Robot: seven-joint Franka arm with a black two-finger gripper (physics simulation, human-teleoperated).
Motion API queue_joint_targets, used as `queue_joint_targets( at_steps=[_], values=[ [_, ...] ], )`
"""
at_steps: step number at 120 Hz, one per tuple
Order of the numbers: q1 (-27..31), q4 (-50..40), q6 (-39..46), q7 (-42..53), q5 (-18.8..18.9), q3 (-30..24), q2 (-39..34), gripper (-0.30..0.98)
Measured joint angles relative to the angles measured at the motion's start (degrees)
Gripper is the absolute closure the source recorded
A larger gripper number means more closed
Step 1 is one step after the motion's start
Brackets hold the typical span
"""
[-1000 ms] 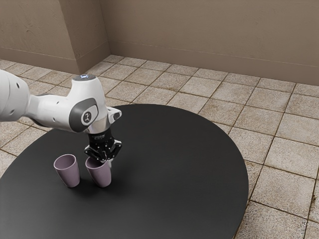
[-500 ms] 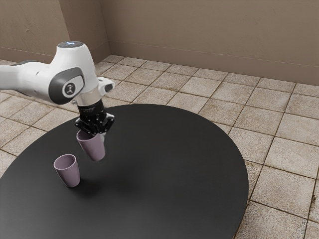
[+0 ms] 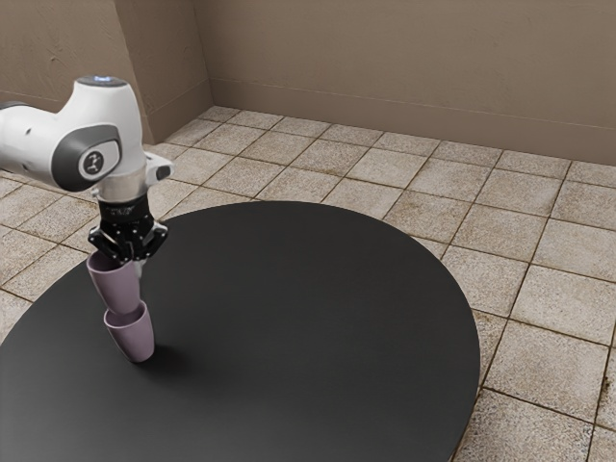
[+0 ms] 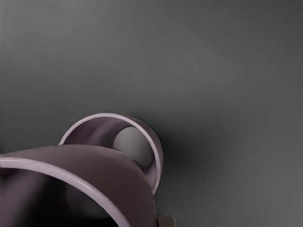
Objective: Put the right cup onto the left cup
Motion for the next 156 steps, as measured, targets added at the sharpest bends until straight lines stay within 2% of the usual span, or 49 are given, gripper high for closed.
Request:
queue_joint_targets(
  at_steps=[134, 137, 156],
  values=[
    [1.1, 0.3, 4.0, -0.9, -1.6, 0.2, 5.1, 0.79],
    [1.2, 0.3, 4.1, -0.9, -1.6, 0.2, 5.1, 0.76],
    [1.2, 0.0, 4.6, -0.7, -1.8, 0.2, 5.1, 0.41]
  ],
)
